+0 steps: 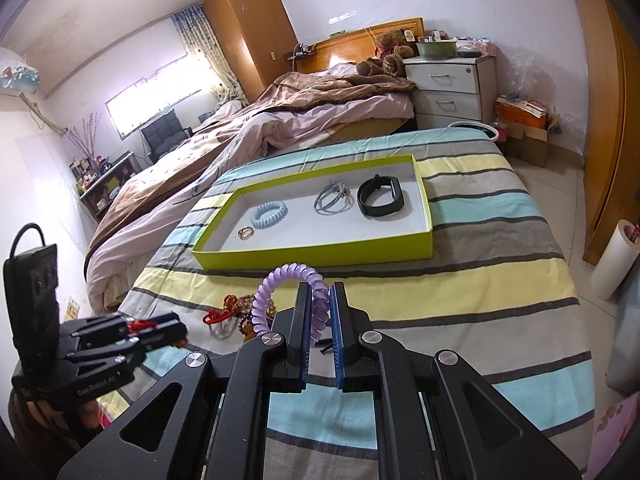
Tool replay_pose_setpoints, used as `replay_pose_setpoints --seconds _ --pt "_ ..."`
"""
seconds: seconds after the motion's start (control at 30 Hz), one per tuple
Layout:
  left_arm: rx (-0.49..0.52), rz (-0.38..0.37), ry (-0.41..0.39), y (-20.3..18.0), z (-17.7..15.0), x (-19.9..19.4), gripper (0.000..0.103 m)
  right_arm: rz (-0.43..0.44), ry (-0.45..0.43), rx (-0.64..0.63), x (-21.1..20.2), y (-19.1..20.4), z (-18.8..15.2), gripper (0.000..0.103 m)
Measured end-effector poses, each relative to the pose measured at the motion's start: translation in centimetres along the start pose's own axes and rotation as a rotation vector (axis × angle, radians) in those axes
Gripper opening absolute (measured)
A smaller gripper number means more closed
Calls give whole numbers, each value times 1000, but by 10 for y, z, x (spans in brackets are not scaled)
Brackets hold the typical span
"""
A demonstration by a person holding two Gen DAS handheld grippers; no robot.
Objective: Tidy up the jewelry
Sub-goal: 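Grasp the red tassel knot with the left gripper and lift it, then carry the red tassel and purple coil into the green box, opening both grippers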
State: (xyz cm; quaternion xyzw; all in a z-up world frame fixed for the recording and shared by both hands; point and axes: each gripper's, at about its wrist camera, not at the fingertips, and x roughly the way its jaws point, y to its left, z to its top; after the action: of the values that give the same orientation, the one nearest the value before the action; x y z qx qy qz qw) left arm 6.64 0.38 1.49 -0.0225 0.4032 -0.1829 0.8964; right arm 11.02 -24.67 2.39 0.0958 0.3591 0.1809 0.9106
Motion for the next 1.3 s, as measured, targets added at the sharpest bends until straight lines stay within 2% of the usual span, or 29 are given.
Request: replay_pose_setpoints --seconds 0.2,0.4,0.63,0.8,0.9,1.0,1.3 --pt "17 72 -27 9 17 -4 18 -8 -14 -4 1 1 12 9" --pt "15 91 -47 20 39 2 18 -27 -21 -16 11 1 29 9" --pt "1 88 -51 36 69 21 18 -54 -10 -23 34 -3 56 9" --pt "-12 66 -32 45 85 44 18 -69 29 -21 62 -8 68 9" --pt "-1 88 -21 47 93 61 18 -77 52 -22 77 -10 71 9" --pt "0 56 -2 45 101 77 18 -83 74 -22 89 -13 72 9" --pt "8 31 40 41 111 112 18 -99 128 -20 116 -24 75 9"
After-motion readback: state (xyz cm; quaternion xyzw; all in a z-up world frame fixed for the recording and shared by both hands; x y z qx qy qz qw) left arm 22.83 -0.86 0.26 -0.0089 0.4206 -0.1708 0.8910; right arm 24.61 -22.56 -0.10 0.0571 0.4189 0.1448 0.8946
